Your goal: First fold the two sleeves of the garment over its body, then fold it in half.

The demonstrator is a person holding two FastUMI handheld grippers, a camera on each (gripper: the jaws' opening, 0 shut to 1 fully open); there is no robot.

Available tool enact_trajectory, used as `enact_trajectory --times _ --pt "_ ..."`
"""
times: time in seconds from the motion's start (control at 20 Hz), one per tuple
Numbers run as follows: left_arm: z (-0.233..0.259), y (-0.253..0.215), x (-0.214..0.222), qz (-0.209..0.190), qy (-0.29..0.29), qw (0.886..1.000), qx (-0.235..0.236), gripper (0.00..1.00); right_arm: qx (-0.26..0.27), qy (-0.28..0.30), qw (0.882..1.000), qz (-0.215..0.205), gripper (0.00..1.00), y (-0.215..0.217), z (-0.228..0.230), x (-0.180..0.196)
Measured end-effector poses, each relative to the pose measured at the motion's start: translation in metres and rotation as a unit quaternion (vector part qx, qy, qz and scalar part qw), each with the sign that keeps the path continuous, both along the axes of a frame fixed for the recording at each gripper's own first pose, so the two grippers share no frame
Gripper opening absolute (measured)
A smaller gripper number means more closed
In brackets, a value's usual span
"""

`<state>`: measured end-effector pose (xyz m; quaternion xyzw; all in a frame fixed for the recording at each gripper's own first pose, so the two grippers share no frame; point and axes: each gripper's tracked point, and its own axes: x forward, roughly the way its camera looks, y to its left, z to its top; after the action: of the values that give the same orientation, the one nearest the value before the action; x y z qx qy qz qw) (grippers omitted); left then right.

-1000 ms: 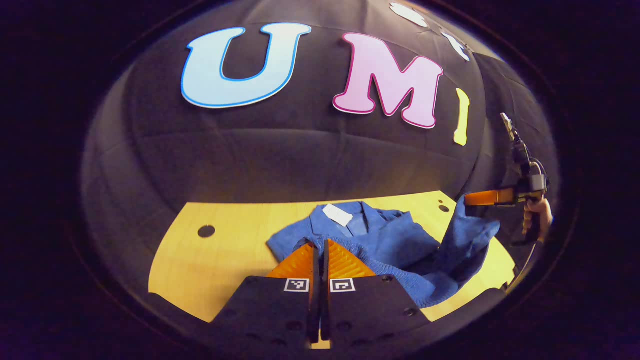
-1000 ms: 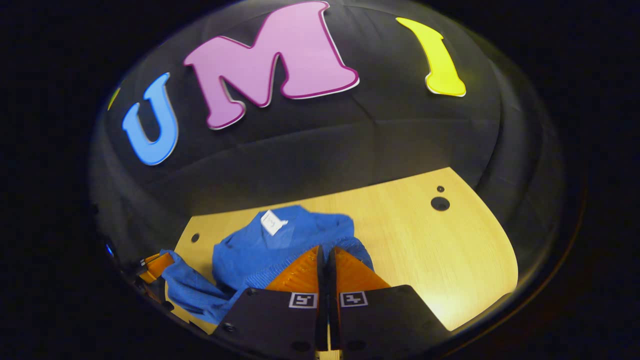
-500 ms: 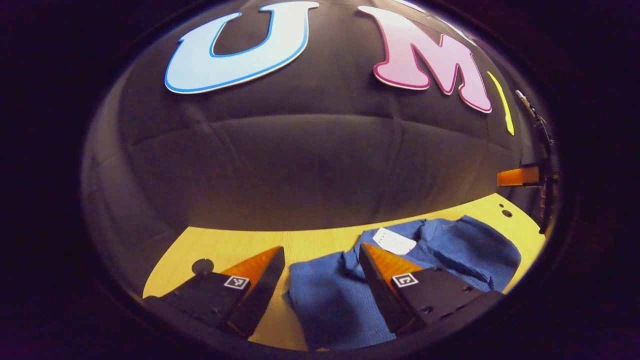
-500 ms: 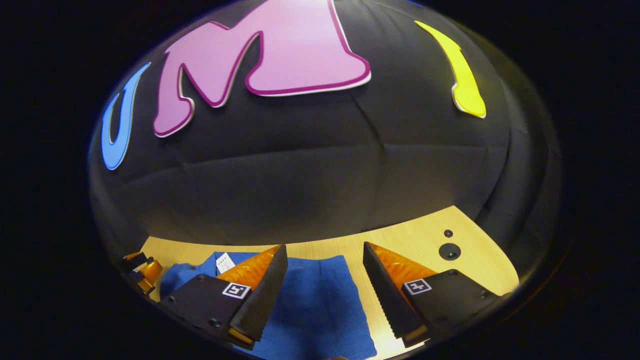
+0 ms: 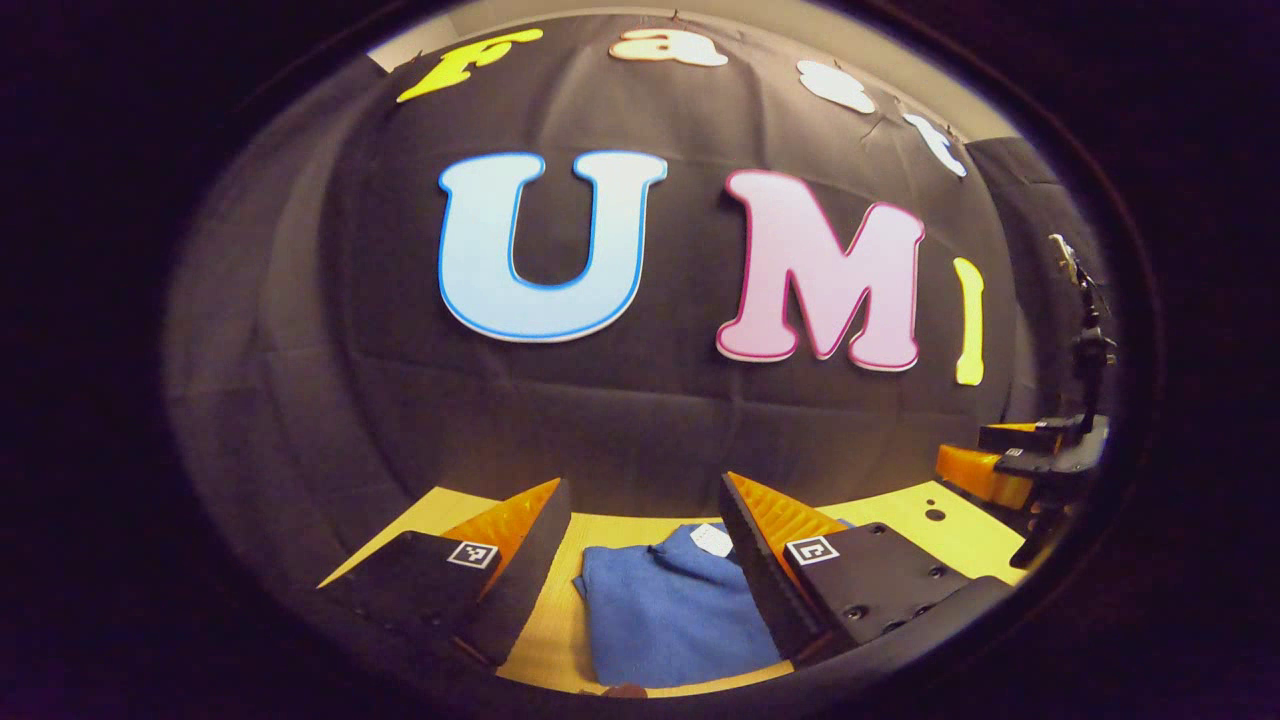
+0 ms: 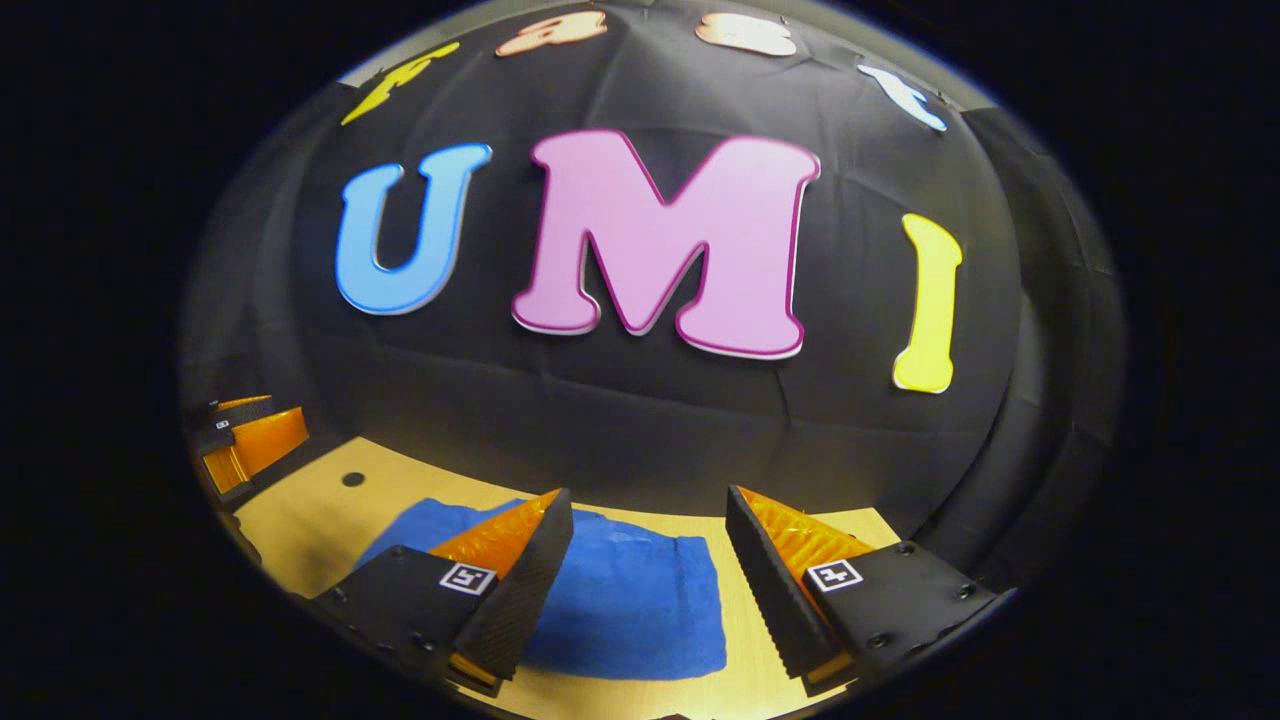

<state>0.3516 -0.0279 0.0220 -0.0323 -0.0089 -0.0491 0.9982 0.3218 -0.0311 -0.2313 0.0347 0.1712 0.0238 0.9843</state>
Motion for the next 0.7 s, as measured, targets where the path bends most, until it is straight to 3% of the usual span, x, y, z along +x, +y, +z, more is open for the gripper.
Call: enact_trajectory --times 0.1,0.3,0.45,0.5,0.65,0.7 --pt "0.025 -0.002 -0.061 -0.014 -0.034 0.999 0.003 0.86 0.01 -0.022 1.0 0.001 0.93 0.013 0.037 -0.034" --pt "0.037 0.015 -0.17 0.008 -0.01 1.0 -0.021 0.84 0.039 -0.049 0.998 0.007 0.91 0.025 0.109 -0.104" --pt "0.042 0.023 -0.238 0.015 -0.033 0.999 -0.038 0.84 0.044 -0.127 0.991 0.006 0.91 0.028 0.176 -0.161" --pt "0.044 0.02 -0.26 0.011 -0.043 0.999 -0.032 0.84 0.042 -0.145 0.989 0.006 0.97 0.03 0.188 -0.181" --pt "0.045 0.021 -0.297 0.026 -0.093 0.995 -0.021 0.82 0.064 -0.131 0.989 0.031 0.97 0.051 0.181 -0.24" --pt "0.046 0.014 -0.306 0.013 -0.113 0.993 -0.021 0.82 0.072 -0.127 0.989 0.038 0.97 0.057 0.178 -0.251"
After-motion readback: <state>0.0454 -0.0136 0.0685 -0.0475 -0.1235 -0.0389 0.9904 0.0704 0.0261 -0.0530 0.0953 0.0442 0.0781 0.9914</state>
